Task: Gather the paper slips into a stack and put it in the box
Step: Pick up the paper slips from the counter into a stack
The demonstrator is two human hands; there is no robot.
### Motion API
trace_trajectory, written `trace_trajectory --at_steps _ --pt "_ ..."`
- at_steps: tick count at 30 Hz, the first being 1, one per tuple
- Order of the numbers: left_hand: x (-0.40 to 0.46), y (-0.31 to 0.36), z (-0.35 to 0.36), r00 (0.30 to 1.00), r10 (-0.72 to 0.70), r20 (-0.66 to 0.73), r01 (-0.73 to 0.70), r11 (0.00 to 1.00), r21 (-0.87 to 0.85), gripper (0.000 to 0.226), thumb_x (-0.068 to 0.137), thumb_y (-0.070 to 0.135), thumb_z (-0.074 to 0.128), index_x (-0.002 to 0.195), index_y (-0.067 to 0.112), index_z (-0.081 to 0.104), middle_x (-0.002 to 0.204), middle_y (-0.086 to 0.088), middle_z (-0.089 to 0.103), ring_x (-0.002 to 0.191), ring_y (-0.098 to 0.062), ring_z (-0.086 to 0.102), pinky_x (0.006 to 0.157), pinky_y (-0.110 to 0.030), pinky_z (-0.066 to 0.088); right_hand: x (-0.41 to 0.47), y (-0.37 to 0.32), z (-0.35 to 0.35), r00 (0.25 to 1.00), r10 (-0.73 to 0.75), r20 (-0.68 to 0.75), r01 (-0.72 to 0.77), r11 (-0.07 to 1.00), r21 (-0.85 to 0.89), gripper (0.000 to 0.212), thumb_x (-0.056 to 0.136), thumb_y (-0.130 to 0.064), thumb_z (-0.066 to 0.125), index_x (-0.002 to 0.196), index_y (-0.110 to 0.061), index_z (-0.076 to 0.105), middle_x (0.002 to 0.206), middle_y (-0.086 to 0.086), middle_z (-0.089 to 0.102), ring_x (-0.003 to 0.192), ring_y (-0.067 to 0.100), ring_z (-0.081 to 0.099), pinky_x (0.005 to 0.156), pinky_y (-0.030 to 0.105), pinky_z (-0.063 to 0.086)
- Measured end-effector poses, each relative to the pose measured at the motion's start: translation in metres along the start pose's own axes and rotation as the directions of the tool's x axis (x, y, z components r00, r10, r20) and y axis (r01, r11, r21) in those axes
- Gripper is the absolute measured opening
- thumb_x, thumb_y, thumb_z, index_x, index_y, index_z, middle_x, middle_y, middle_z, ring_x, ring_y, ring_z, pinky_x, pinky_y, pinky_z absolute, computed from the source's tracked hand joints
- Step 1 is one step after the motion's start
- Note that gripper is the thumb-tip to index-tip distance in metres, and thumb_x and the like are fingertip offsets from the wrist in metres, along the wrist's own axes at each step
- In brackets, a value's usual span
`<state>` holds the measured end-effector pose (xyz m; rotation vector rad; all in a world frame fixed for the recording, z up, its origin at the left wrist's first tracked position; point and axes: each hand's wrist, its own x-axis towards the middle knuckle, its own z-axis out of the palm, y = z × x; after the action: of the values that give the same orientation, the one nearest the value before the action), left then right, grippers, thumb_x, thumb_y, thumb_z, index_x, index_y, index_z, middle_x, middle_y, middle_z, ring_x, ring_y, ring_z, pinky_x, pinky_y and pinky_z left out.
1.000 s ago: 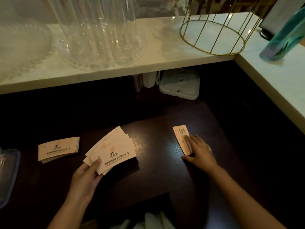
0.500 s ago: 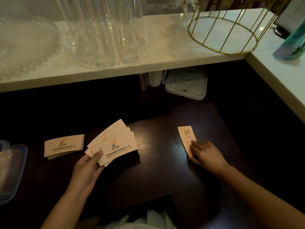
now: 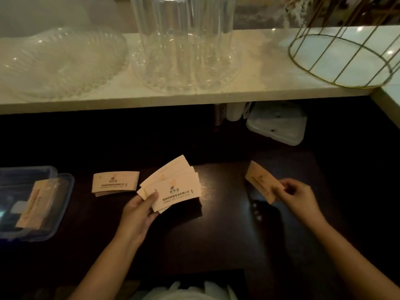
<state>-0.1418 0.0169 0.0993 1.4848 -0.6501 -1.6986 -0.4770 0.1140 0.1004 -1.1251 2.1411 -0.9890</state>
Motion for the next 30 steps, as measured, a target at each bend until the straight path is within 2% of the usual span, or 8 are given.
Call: trace_trajectory --at_steps 2,4,9,12,17,20,24,30 --pt "-0.002 0.001 0.0 1.0 0.016 0.013 -0.016 1.0 0.014 0.019 0.084 0.008 0.057 0.102 0.014 0.061 0.102 -0.01 0.068 0.096 -0.021 0.064 0.071 -0.031 0.051 -0.002 -0.034 0.018 0.985 -0.035 0.171 -0.01 0.966 0.259 0.007 0.082 0.002 0.062 0.085 -0.001 0.066 0.076 0.01 0.066 0.067 0.009 0.06 0.058 0.009 0.047" --pt "-0.003 0.003 0.0 0.998 0.039 0.043 -0.04 0.999 0.035 0.02 0.083 0.009 0.058 0.102 0.014 0.062 0.103 -0.01 0.069 0.097 -0.022 0.065 0.072 -0.032 0.053 -0.006 -0.064 0.039 0.947 -0.113 0.301 0.007 0.943 0.332 0.007 0.081 0.002 0.062 0.079 -0.005 0.066 0.076 0.011 0.065 0.064 0.007 0.061 0.059 0.013 0.048" --pt "-0.007 0.013 -0.009 0.986 0.114 0.118 -0.116 0.993 0.012 0.029 0.075 0.014 0.063 0.104 0.015 0.062 0.094 -0.004 0.075 0.09 -0.018 0.069 0.064 -0.025 0.057 -0.005 -0.105 0.085 0.869 -0.126 0.479 0.042 0.982 0.183 0.005 0.08 -0.009 0.068 0.076 -0.01 0.065 0.086 0.022 0.069 0.078 0.034 0.064 0.071 0.042 0.051" --pt "-0.008 0.018 -0.022 0.983 0.153 0.101 -0.155 0.988 0.007 0.035 0.069 0.017 0.065 0.104 0.017 0.062 0.094 -0.002 0.075 0.09 -0.017 0.069 0.064 -0.023 0.056 -0.004 -0.115 0.107 0.873 -0.122 0.472 0.07 0.99 0.126 0.02 0.076 -0.013 0.073 0.072 -0.022 0.056 0.077 0.003 0.064 0.073 0.019 0.06 0.069 0.038 0.052" --pt "-0.006 0.016 -0.049 0.989 0.147 0.027 -0.148 0.988 0.037 0.025 0.079 0.007 0.061 0.102 0.018 0.063 0.093 -0.002 0.076 0.089 -0.017 0.07 0.064 -0.025 0.057 -0.004 -0.126 0.146 0.891 -0.144 0.43 0.104 0.988 0.116 0.043 0.072 -0.017 0.076 0.101 -0.027 0.045 0.076 -0.007 0.056 0.066 0.005 0.057 0.051 0.016 0.048" --pt "-0.002 0.014 -0.068 0.993 0.115 -0.007 -0.115 0.993 0.02 0.023 0.082 0.005 0.059 0.102 0.015 0.063 0.089 -0.002 0.076 0.086 -0.016 0.07 0.062 -0.024 0.057 -0.008 -0.128 0.169 0.854 -0.07 0.515 -0.094 0.954 0.285 0.058 0.074 -0.013 0.074 0.122 -0.025 0.043 0.096 -0.009 0.057 0.085 0.005 0.058 0.054 0.016 0.051" --pt "0.008 0.015 -0.098 1.0 0.022 0.005 -0.022 0.999 0.037 0.022 0.082 0.005 0.059 0.101 0.014 0.064 0.09 -0.005 0.076 0.087 -0.019 0.07 0.062 -0.026 0.057 -0.019 -0.131 0.203 0.756 -0.013 0.654 -0.341 0.845 0.411 0.029 0.08 -0.008 0.066 0.105 -0.022 0.06 0.095 -0.004 0.07 0.083 0.01 0.069 0.059 0.019 0.055" --pt "0.052 0.051 -0.129 0.99 0.112 -0.088 -0.088 0.965 0.246 0.018 0.086 0.005 0.055 0.097 0.016 0.065 0.091 -0.003 0.072 0.082 -0.016 0.068 0.063 -0.025 0.054 -0.018 -0.174 0.268 0.82 0.176 0.545 -0.401 0.855 0.327 0.01 0.083 -0.006 0.061 0.086 -0.015 0.061 0.09 0.006 0.07 0.08 0.018 0.068 0.067 0.035 0.059"
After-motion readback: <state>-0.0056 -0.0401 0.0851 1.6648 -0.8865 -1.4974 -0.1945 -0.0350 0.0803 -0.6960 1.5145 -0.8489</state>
